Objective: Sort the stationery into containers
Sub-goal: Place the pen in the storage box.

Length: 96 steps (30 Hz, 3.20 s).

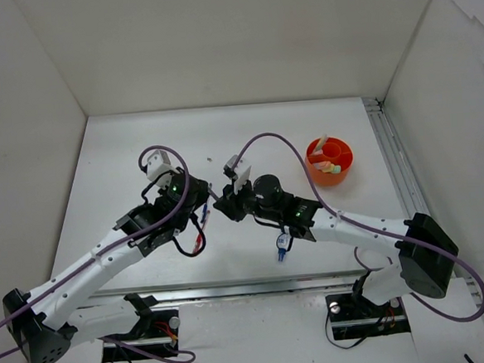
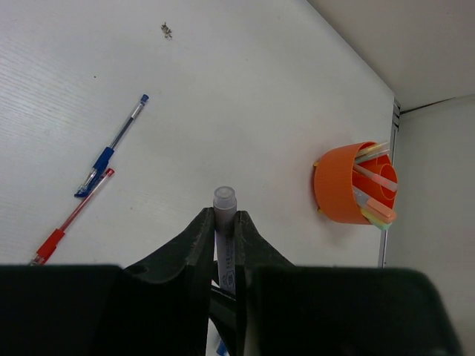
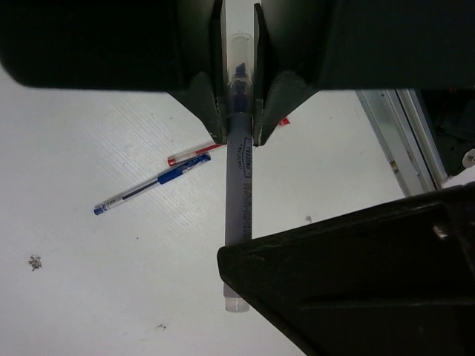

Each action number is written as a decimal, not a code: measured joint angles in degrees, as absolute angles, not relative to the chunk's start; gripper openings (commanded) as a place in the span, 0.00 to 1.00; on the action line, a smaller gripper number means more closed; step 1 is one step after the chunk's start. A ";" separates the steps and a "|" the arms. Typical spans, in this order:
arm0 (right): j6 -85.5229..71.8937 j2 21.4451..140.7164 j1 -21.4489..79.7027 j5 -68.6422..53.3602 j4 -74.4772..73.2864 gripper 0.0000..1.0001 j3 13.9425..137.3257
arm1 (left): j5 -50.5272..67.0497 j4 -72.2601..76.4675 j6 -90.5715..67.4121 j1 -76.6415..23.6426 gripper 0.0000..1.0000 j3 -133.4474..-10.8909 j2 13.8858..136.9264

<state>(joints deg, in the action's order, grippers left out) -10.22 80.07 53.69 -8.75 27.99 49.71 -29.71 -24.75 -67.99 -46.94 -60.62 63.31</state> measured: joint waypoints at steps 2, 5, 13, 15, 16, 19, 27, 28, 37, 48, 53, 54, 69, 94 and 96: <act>-10.33 80.09 53.67 -9.04 27.99 0.00 49.71 | -30.04 -24.25 -68.79 -47.24 0.00 -59.99 62.57; -10.24 79.88 53.69 -8.95 27.64 0.00 49.71 | -30.41 -23.73 -69.56 -47.48 0.00 -58.94 61.71; -6.28 74.94 54.02 -3.64 11.29 0.00 54.61 | -30.11 -23.09 -69.95 -48.60 0.87 -57.17 60.58; -4.12 73.28 53.47 -1.10 6.31 0.00 56.80 | -30.35 -23.24 -69.23 -48.40 1.00 -57.17 60.58; -2.70 72.34 52.69 -0.69 2.98 0.00 57.84 | -30.52 -23.31 -69.04 -48.40 1.00 -57.17 60.58; 1.32 70.32 47.13 -0.03 -5.85 0.00 60.66 | -31.64 -24.43 -68.07 -48.40 1.00 -57.17 60.49; 11.86 74.02 30.46 1.67 -30.04 0.00 75.09 | -33.95 -28.23 -66.13 -46.22 1.00 -57.14 58.26; 13.02 75.18 29.28 2.17 -32.29 0.00 77.10 | -33.95 -28.40 -65.71 -45.54 1.00 -57.14 58.17; 28.23 91.74 21.23 4.56 -55.75 0.00 98.85 | -31.24 -27.68 -60.99 -38.30 1.00 -55.64 59.46; 40.14 113.93 18.68 7.20 -72.27 0.00 121.43 | -21.89 -23.51 -54.52 -30.02 1.00 -52.58 64.42; 40.84 121.75 18.68 11.92 -73.28 0.00 130.19 | -19.88 -22.65 -52.88 -28.71 1.00 -52.60 66.81; 40.88 122.72 18.68 13.04 -73.36 0.00 130.78 | -19.55 -22.41 -52.62 -28.40 1.00 -52.60 67.35; 44.91 130.72 18.02 24.12 -74.78 0.00 134.23 | -14.66 -20.16 -49.80 -25.30 1.00 -52.93 73.63; 49.58 135.87 18.87 25.78 -74.35 0.48 135.33 | -13.10 -19.14 -49.54 -23.22 1.00 -53.47 76.14; 49.58 135.87 19.20 26.24 -74.35 0.50 135.33 | -13.06 -19.11 -49.54 -23.22 1.00 -53.47 76.12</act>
<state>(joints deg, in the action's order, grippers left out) 49.58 135.87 19.20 26.24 -74.35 135.33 -13.06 -19.11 -49.54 -23.22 -53.47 76.12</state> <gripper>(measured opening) 0.484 0.996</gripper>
